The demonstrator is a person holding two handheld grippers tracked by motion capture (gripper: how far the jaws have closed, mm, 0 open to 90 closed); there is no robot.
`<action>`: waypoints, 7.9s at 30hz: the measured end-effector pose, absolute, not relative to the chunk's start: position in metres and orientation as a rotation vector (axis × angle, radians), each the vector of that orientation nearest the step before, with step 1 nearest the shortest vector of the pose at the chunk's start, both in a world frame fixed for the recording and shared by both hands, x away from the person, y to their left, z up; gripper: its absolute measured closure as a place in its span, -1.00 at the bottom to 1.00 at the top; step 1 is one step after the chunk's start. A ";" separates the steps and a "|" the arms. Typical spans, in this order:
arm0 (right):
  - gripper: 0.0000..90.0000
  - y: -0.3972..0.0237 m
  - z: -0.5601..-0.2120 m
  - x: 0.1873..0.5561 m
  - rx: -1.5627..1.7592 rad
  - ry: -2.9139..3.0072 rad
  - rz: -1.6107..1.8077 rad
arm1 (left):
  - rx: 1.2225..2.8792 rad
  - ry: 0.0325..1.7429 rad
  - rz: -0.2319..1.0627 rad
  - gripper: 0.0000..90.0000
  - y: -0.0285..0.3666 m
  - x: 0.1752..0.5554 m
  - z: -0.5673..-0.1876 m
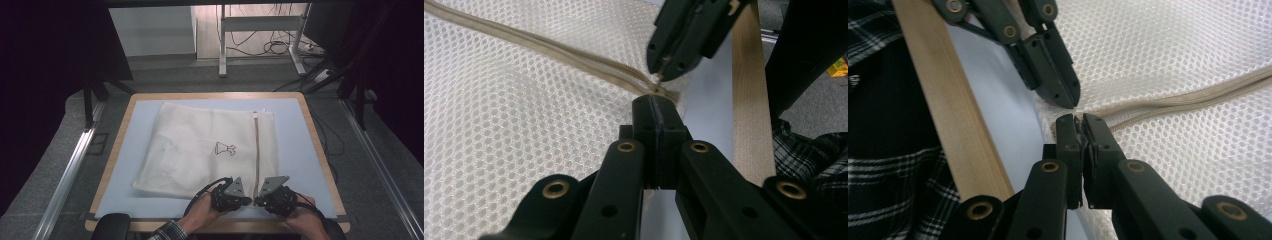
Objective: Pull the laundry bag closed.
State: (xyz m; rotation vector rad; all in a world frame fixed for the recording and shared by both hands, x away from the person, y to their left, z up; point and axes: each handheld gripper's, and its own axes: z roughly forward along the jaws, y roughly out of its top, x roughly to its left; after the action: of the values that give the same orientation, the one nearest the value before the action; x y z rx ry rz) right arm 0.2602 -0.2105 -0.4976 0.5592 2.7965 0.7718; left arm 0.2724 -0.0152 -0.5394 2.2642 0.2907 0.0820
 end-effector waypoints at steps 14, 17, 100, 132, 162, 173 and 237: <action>0.92 -0.209 -0.495 0.267 0.585 2.719 0.738 | 2.266 0.295 0.068 1.00 -0.013 0.274 -0.539; 0.92 -0.210 -0.494 0.268 0.599 2.690 0.735 | 2.264 0.293 0.062 1.00 -0.013 0.274 -0.540; 0.92 -0.215 -0.498 0.338 0.679 2.550 0.700 | 2.252 0.313 0.034 1.00 -0.012 0.274 -0.540; 0.92 -0.213 -0.498 0.362 0.663 2.518 0.659 | 2.254 0.308 0.035 1.00 -0.012 0.274 -0.540; 0.92 -0.211 -0.499 0.387 0.644 2.478 0.620 | 2.247 0.311 0.033 1.00 -0.012 0.274 -0.540; 0.92 -0.209 -0.499 0.399 0.635 2.466 0.606 | 2.252 0.308 0.034 1.00 -0.012 0.274 -0.540; 0.91 -0.202 -0.505 0.464 0.709 2.417 0.564 | 2.249 0.312 0.028 1.00 -0.012 0.275 -0.540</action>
State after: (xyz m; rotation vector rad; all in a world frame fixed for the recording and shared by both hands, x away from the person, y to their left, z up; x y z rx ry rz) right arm 0.4643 -0.2019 -0.5052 0.7088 2.4166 0.5637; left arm 0.2746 -0.0117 -0.5403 2.2494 0.3122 0.0275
